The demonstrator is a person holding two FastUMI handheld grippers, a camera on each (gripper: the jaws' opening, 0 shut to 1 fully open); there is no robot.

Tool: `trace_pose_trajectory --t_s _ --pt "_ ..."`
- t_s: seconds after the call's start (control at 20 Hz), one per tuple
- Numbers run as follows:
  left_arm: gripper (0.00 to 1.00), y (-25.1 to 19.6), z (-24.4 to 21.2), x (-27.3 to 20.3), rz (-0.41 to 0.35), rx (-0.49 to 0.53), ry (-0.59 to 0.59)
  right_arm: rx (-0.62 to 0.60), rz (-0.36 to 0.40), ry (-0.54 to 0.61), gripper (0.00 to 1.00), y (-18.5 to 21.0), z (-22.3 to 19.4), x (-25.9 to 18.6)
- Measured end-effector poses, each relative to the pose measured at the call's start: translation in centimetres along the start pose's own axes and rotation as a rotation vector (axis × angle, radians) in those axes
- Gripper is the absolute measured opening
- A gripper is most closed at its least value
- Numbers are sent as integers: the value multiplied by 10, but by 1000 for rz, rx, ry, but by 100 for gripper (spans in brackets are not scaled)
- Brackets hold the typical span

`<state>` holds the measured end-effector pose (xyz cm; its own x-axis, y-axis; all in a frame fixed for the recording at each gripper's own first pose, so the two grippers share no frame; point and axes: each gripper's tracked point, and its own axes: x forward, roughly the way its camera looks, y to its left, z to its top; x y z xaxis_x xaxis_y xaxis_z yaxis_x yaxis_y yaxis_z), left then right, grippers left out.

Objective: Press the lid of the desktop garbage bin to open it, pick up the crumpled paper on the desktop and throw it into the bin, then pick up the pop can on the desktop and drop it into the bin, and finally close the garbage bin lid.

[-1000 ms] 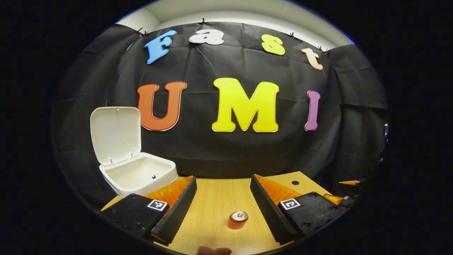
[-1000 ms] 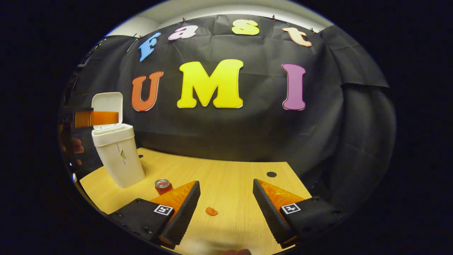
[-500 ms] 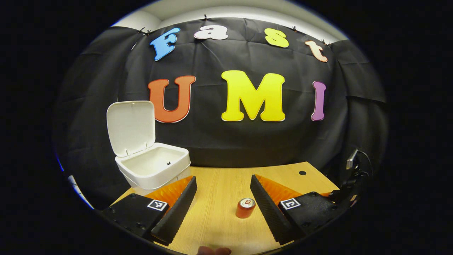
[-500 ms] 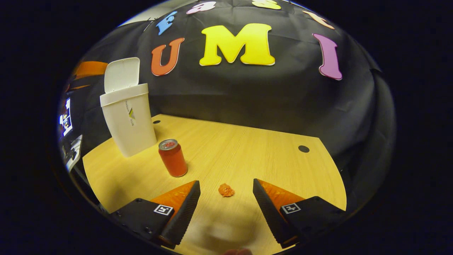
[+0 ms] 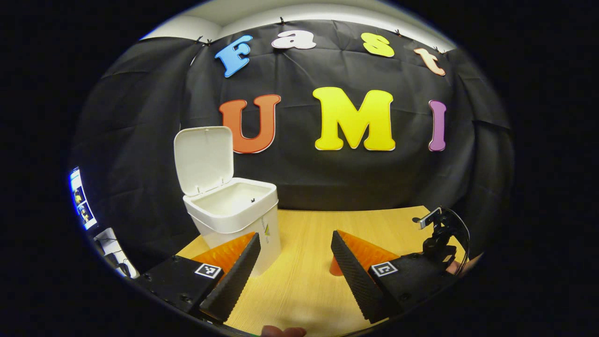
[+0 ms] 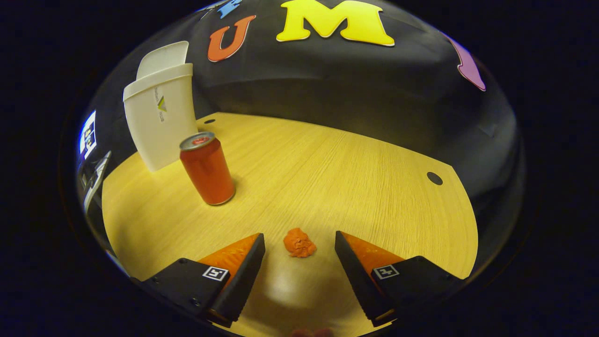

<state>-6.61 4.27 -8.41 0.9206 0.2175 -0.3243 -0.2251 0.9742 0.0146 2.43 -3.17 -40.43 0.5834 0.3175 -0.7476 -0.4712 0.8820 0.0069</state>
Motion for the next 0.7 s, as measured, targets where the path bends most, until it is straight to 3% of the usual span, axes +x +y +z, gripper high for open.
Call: trace_pose_trajectory --t_s 0.3,0.35,0.4,0.7 --pt "100 16 0 -10 52 -7 -6 17 -4 25 92 -3 -5 17" --pt "100 17 2 -10 55 -2 -8 32 7 29 84 -1 -6 17" --pt "100 19 3 -9 57 2 -11 43 12 31 83 1 -6 18" --pt "100 18 2 -8 38 1 -17 17 29 48 42 16 -7 18"
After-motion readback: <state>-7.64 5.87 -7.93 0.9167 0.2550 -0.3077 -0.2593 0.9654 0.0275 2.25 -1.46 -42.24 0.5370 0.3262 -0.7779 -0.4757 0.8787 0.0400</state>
